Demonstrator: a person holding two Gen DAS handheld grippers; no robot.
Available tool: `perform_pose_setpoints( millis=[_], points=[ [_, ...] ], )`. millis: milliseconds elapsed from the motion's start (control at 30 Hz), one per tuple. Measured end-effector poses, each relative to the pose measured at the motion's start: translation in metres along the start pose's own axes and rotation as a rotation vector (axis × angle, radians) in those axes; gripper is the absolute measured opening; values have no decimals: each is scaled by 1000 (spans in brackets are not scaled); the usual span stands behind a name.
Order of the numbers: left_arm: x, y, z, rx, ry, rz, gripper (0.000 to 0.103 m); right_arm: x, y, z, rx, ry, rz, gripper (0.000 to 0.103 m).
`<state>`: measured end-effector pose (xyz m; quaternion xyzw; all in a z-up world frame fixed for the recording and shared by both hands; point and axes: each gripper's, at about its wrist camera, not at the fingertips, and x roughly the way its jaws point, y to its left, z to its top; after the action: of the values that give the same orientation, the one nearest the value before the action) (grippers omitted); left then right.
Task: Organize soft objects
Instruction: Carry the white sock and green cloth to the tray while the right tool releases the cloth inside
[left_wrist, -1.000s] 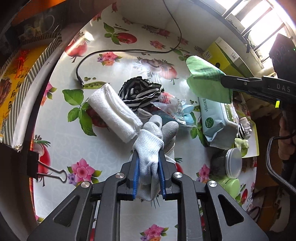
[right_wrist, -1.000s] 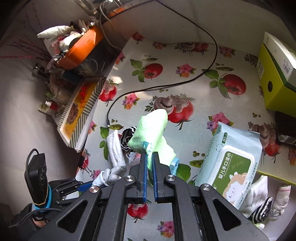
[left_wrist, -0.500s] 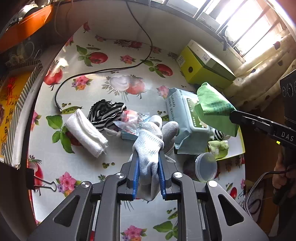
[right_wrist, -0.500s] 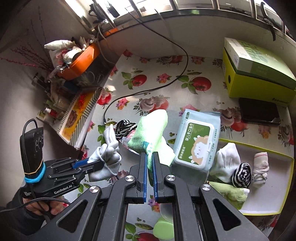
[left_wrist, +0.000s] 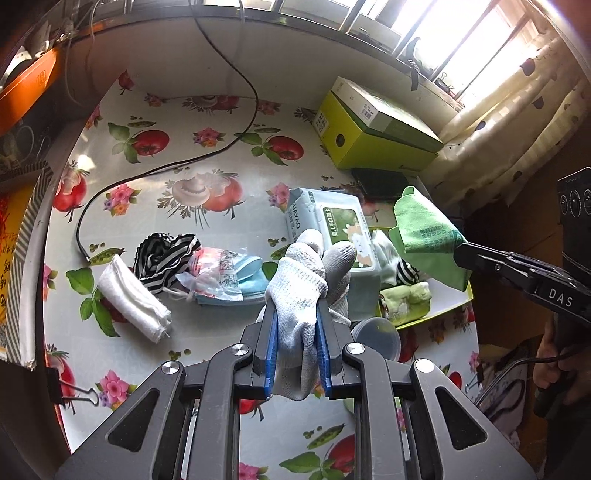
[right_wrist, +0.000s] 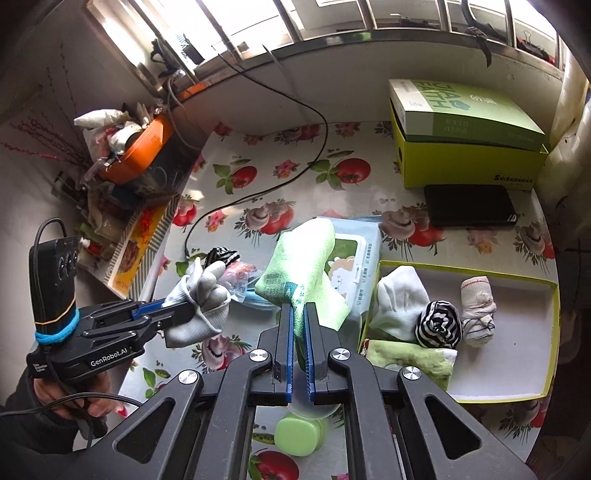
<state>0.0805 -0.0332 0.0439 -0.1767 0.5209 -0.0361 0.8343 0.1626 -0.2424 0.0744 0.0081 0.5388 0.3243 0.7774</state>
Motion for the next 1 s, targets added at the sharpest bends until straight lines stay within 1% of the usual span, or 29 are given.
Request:
perform_pose_setpoints(
  millis=[200, 467, 700, 1000],
  points=[
    [4, -25, 9, 54, 8, -12, 19, -12, -21, -8, 38, -18, -19, 5],
    [14, -64, 20, 136, 21, -48, 19, -34, -67, -25, 129, -44, -78, 5],
    [25, -92, 24, 189, 40, -73, 19, -52, -104, -38, 194, -64, -130, 5],
    [38, -116, 27, 237, 66, -89, 19, -50, -142, -50, 264, -58, -180, 5]
  ],
)
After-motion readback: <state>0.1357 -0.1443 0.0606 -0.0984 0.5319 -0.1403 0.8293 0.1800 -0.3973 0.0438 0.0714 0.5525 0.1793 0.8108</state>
